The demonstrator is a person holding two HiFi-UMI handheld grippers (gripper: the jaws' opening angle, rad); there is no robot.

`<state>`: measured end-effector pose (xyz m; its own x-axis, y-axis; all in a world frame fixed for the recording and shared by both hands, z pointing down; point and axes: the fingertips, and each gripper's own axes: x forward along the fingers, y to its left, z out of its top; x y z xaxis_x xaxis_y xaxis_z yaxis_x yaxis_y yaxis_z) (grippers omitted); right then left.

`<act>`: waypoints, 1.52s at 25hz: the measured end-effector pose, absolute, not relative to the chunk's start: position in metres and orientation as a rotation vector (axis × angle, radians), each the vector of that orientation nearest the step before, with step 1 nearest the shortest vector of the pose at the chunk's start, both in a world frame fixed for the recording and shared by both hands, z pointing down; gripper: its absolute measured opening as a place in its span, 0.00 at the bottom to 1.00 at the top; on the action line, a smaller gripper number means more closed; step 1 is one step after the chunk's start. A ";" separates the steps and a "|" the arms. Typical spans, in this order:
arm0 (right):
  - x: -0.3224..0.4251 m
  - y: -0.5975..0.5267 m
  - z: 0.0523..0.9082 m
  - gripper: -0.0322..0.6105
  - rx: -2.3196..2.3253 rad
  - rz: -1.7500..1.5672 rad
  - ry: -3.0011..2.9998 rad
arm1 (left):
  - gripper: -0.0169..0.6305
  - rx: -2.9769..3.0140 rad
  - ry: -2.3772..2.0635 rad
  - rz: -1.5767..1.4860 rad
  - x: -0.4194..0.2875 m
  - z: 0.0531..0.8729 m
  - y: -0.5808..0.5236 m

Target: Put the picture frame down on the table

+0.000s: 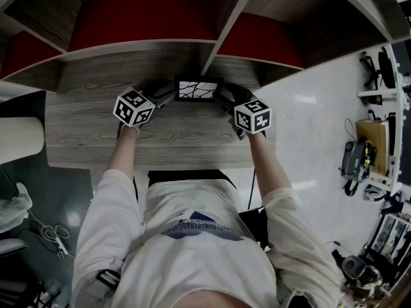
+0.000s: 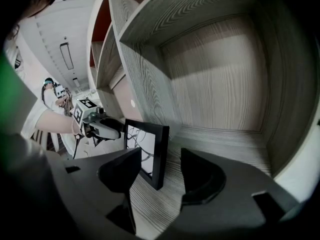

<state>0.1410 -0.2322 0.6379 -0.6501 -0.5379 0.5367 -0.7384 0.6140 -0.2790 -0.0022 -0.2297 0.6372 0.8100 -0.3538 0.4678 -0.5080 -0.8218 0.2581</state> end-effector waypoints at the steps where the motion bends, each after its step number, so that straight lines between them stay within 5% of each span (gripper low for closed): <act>1: 0.144 -0.231 0.633 0.43 1.033 0.688 -2.441 | 0.26 2.614 -0.663 0.567 -0.005 0.634 -0.228; 12: 0.197 -0.192 0.526 0.42 1.362 0.698 -2.476 | 0.26 2.565 -0.959 0.421 -0.033 0.537 -0.172; 19: 0.215 -0.156 0.442 0.33 1.589 0.620 -2.601 | 0.24 2.637 -1.258 0.262 -0.024 0.447 -0.136; 23: 0.203 -0.131 0.411 0.21 1.632 0.512 -2.634 | 0.10 2.661 -1.367 0.194 -0.024 0.419 -0.110; 27: 0.183 -0.106 0.392 0.12 1.649 0.406 -2.616 | 0.07 2.694 -1.402 0.182 -0.028 0.402 -0.087; 38: 0.117 -0.040 0.376 0.09 1.673 0.247 -2.513 | 0.04 2.654 -1.470 0.174 -0.078 0.391 -0.037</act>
<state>0.1169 -0.0396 0.3757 -0.3855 -0.9044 0.1827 -0.9227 0.3786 -0.0728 -0.0780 -0.0366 0.3909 0.5266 -0.8370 0.1491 -0.8487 -0.5278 0.0344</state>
